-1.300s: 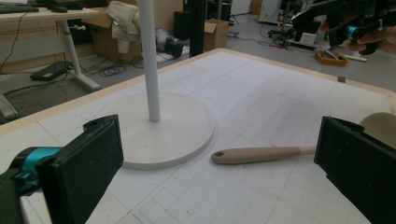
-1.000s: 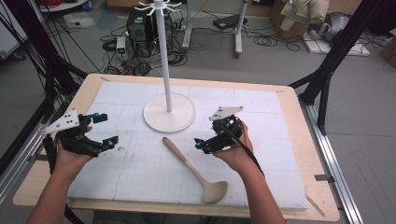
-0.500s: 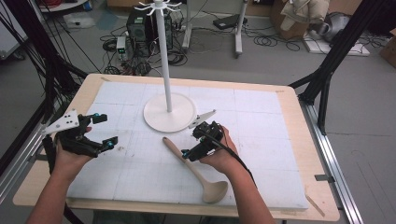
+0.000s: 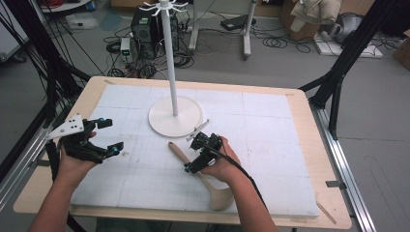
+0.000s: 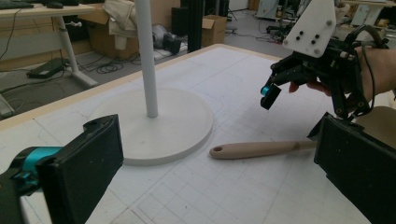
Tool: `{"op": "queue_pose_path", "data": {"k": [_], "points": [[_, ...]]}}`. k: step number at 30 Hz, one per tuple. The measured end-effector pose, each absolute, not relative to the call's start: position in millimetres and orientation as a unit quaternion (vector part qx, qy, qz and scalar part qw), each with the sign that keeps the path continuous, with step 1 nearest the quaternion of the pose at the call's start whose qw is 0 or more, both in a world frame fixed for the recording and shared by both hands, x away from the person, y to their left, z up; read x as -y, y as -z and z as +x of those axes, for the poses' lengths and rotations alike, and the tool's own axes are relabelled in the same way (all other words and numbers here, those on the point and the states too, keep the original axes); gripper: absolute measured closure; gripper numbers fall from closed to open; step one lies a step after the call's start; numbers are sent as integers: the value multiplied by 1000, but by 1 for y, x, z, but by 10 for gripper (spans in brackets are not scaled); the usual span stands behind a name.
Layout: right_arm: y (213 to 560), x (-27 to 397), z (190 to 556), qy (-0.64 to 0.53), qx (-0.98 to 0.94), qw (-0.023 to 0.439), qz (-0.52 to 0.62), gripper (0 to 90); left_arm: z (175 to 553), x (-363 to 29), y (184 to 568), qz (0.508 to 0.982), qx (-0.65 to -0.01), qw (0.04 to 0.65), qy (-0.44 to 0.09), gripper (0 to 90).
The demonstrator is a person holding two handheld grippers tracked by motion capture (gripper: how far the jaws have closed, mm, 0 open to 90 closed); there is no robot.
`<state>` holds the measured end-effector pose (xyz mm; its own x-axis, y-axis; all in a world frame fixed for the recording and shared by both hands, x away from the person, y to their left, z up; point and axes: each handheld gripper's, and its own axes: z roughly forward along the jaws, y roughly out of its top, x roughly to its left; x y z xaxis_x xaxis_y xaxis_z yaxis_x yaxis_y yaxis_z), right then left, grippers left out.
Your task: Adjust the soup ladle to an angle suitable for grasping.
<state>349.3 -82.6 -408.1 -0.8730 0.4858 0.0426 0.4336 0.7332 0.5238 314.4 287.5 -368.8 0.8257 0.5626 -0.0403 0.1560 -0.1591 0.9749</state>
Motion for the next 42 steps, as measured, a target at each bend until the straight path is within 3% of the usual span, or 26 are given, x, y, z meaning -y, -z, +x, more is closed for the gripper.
{"op": "queue_pose_path", "data": {"k": [4, 6, 11, 23, 37, 42], "points": [[413, 79, 349, -245, -937, 51, 243, 84, 314, -287, 369, 742, -242, 602, -169, 17], [415, 78, 348, -230, -941, 57, 240, 175, 314, -286, 370, 742, -242, 602, -168, 17], [417, 76, 347, -214, -945, 57, 241, 207, 314, -285, 370, 743, -241, 602, -168, 17], [420, 71, 343, -209, -950, 33, 231, 398, 314, -284, 370, 743, -239, 602, -170, 17], [422, 66, 340, -193, -953, 29, 230, 446, 314, -283, 371, 743, -237, 603, -167, 17], [422, 66, 340, -186, -954, 39, 232, 519, 315, -283, 372, 742, -237, 604, -167, 17]]}}
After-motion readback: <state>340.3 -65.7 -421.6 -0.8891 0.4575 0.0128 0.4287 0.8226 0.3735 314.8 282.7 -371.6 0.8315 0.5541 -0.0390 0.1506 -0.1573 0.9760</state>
